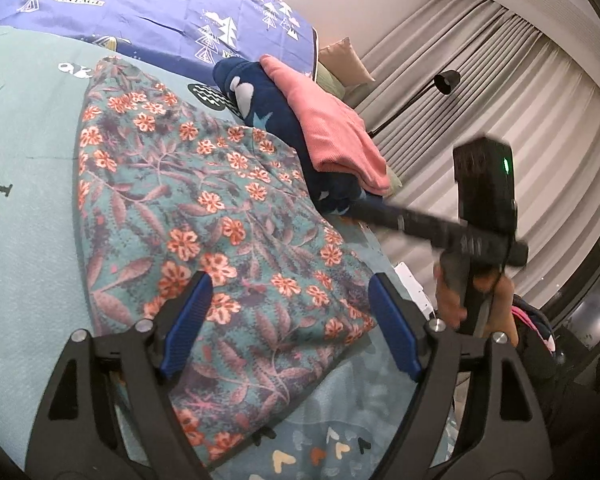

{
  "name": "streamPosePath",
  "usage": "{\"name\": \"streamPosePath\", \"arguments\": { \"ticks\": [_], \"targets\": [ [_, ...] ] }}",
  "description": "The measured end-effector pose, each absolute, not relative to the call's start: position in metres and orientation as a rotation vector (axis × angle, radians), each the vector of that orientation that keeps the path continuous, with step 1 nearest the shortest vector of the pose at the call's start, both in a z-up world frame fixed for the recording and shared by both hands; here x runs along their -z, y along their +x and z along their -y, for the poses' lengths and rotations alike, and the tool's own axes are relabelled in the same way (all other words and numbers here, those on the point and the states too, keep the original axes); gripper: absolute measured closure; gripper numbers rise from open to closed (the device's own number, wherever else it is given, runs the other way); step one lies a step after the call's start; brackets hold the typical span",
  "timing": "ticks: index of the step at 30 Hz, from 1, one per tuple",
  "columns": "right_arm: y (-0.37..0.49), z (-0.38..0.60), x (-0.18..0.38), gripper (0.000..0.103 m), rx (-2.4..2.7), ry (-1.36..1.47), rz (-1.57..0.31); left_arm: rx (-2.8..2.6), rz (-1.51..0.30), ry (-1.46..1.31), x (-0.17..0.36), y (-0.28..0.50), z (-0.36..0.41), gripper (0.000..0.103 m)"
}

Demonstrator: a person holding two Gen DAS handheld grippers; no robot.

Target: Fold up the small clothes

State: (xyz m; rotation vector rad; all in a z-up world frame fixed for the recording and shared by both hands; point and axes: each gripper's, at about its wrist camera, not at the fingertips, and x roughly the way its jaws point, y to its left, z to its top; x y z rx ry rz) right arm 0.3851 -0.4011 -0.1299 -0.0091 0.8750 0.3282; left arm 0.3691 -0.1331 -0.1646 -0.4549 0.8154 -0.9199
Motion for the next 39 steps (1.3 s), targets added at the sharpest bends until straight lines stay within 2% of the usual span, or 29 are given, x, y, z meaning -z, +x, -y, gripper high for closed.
{"name": "streamPosePath", "arguments": {
  "ticks": [6, 7, 8, 15, 20, 23, 31, 34, 39],
  "targets": [
    [0.358, 0.364, 0.181, 0.026, -0.412, -0.194, -0.966, 0.894, -0.826, -0.443, 0.162, 0.369, 0.136, 0.023],
    [0.357, 0.365, 0.188, 0.022, -0.403, -0.183, -0.965, 0.880, -0.834, -0.462, 0.160, 0.370, 0.135, 0.023],
    [0.357, 0.372, 0.191, 0.019, -0.403, -0.124, -0.958, 0.868, -0.843, -0.485, 0.158, 0.372, 0.132, 0.023],
    [0.342, 0.421, 0.157, 0.019, -0.421, 0.130, -0.934, 0.722, -0.815, -0.571, 0.124, 0.371, 0.075, 0.022],
    [0.343, 0.463, 0.171, 0.013, -0.494, 0.510, -0.996, 0.634, -1.110, -0.815, 0.166, 0.388, 0.042, 0.022],
    [0.352, 0.470, 0.197, 0.013, -0.524, 0.692, -1.077, 0.657, -1.171, -0.860, 0.185, 0.383, 0.043, 0.022],
    [0.384, 0.444, 0.203, 0.011, -0.554, 0.713, -1.147, 0.759, -1.215, -0.939, 0.191, 0.382, 0.059, 0.020],
    [0.402, 0.438, 0.211, 0.003, -0.618, 0.811, -1.196, 0.778, -1.262, -0.866, 0.191, 0.388, 0.074, 0.020],
    [0.413, 0.437, 0.217, 0.002, -0.635, 0.892, -1.227, 0.845, -1.329, -0.931, 0.198, 0.401, 0.087, 0.018]
  ]
}}
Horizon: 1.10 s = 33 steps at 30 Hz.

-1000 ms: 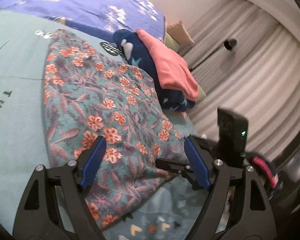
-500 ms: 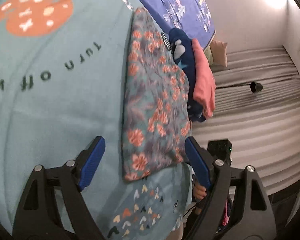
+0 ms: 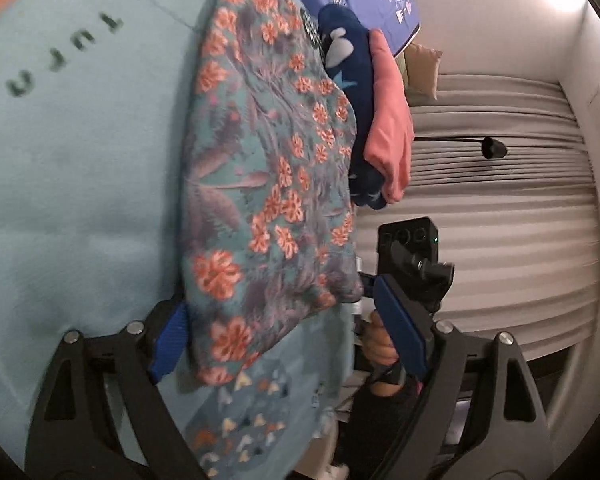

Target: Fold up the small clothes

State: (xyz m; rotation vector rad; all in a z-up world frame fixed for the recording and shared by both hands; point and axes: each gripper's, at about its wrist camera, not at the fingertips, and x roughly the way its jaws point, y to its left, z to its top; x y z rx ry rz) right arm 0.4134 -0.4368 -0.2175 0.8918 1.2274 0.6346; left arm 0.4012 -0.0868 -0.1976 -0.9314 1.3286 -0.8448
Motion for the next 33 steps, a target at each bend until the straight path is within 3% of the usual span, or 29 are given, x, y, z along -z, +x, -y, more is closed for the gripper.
{"name": "streamPosePath", "arguments": {
  "ticks": [3, 5, 6, 7, 10, 11, 12, 15, 25, 28, 30, 33],
  "targets": [
    [0.411, 0.429, 0.215, 0.002, -0.636, 0.841, -1.214, 0.850, -1.341, -0.973, 0.200, 0.403, 0.090, 0.018],
    [0.409, 0.424, 0.214, 0.005, -0.619, 0.824, -1.200, 0.783, -1.333, -0.995, 0.202, 0.401, 0.088, 0.039],
    [0.408, 0.424, 0.214, 0.007, -0.605, 0.817, -1.201, 0.724, -1.331, -1.018, 0.209, 0.399, 0.087, 0.064],
    [0.407, 0.424, 0.215, 0.015, -0.587, 0.813, -1.205, 0.687, -1.337, -1.033, 0.218, 0.399, 0.088, 0.078],
    [0.402, 0.435, 0.223, 0.047, -0.533, 0.875, -1.226, 0.685, -1.274, -1.090, 0.222, 0.392, 0.085, 0.081],
    [0.402, 0.441, 0.227, 0.064, -0.518, 0.900, -1.237, 0.685, -1.262, -1.106, 0.220, 0.389, 0.084, 0.082],
    [0.401, 0.446, 0.232, 0.071, -0.513, 0.932, -1.246, 0.685, -1.256, -1.115, 0.218, 0.387, 0.084, 0.082],
    [0.397, 0.450, 0.232, 0.076, -0.581, 0.961, -1.192, 0.669, -1.248, -1.146, 0.213, 0.382, 0.085, 0.083],
    [0.332, 0.414, 0.212, 0.078, -0.685, 0.899, -1.202, 0.760, -1.270, -1.246, 0.196, 0.303, 0.042, 0.083],
    [0.307, 0.401, 0.229, 0.071, -0.733, 0.954, -1.256, 0.734, -1.283, -1.270, 0.206, 0.273, 0.025, 0.082],
    [0.298, 0.397, 0.249, 0.057, -0.766, 0.981, -1.310, 0.705, -1.312, -1.313, 0.220, 0.263, 0.017, 0.082],
    [0.304, 0.404, 0.256, 0.055, -0.836, 1.054, -1.255, 0.710, -1.321, -1.390, 0.231, 0.260, 0.014, 0.082]
  ]
}}
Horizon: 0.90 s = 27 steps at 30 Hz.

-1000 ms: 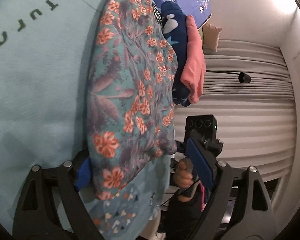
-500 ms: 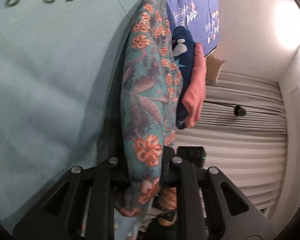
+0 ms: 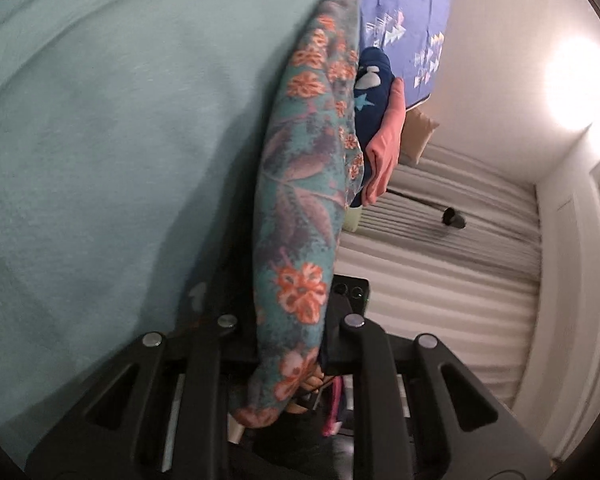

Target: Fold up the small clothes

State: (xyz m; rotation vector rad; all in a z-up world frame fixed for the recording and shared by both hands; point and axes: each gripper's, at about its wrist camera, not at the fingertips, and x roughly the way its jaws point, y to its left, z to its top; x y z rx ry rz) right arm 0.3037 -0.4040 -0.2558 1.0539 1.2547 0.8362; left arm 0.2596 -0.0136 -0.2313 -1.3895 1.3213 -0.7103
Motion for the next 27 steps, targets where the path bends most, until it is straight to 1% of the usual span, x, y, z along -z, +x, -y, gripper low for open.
{"name": "streamPosePath", "arguments": {
  "ticks": [3, 8, 11, 17, 19, 23, 27],
  "targets": [
    [0.324, 0.414, 0.256, 0.047, -0.813, 1.149, -1.196, 0.743, -1.290, -1.373, 0.213, 0.260, 0.021, 0.082],
    [0.364, 0.397, 0.257, 0.044, -0.816, 1.158, -1.228, 0.845, -1.219, -1.332, 0.158, 0.275, 0.037, 0.082],
    [0.384, 0.390, 0.264, 0.043, -0.845, 1.223, -1.236, 0.875, -1.194, -1.308, 0.140, 0.285, 0.041, 0.082],
    [0.402, 0.389, 0.280, 0.042, -0.832, 1.451, -1.185, 0.875, -1.193, -1.370, 0.140, 0.293, 0.037, 0.082],
    [0.398, 0.392, 0.280, 0.042, -0.830, 1.477, -1.163, 0.861, -1.192, -1.381, 0.140, 0.294, 0.035, 0.082],
    [0.356, 0.413, 0.275, 0.041, -0.795, 1.452, -1.098, 0.850, -1.202, -1.382, 0.134, 0.292, 0.037, 0.082],
    [0.309, 0.410, 0.280, 0.028, -0.787, 1.580, -0.927, 0.865, -1.201, -1.390, 0.128, 0.293, 0.041, 0.081]
  ]
}}
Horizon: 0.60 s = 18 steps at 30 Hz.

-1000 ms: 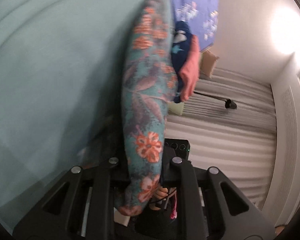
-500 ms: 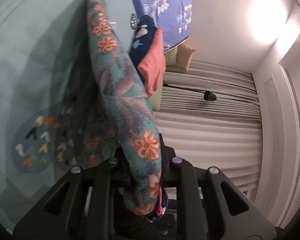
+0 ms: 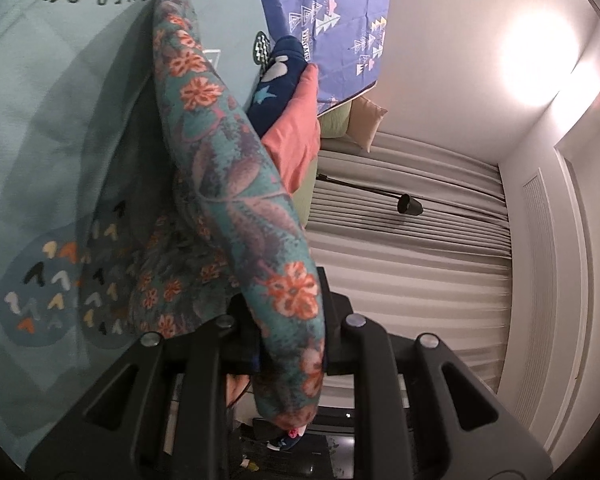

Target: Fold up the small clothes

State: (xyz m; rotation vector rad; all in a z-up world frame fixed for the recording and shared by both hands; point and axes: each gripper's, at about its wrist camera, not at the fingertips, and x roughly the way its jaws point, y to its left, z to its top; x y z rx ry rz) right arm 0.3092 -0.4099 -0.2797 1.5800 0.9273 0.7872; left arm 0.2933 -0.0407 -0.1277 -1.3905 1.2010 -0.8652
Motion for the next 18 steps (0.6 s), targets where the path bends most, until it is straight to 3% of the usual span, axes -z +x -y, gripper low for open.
{"name": "streamPosePath", "arguments": {
  "ticks": [7, 13, 16, 17, 18],
  "targets": [
    [0.260, 0.354, 0.301, 0.009, -0.849, 1.877, -0.796, 0.856, -1.204, -1.427, 0.123, 0.295, 0.048, 0.081],
    [0.233, 0.320, 0.317, 0.008, -0.745, 1.967, -0.810, 0.848, -1.202, -1.446, 0.126, 0.292, 0.046, 0.081],
    [0.218, 0.328, 0.323, 0.006, -0.694, 2.027, -0.711, 0.852, -1.198, -1.457, 0.127, 0.290, 0.045, 0.081],
    [0.221, 0.327, 0.323, 0.000, -0.667, 2.044, -0.673, 0.855, -1.198, -1.459, 0.128, 0.290, 0.045, 0.081],
    [0.224, 0.326, 0.324, 0.000, -0.636, 2.048, -0.655, 0.857, -1.199, -1.459, 0.129, 0.290, 0.045, 0.081]
  ]
}}
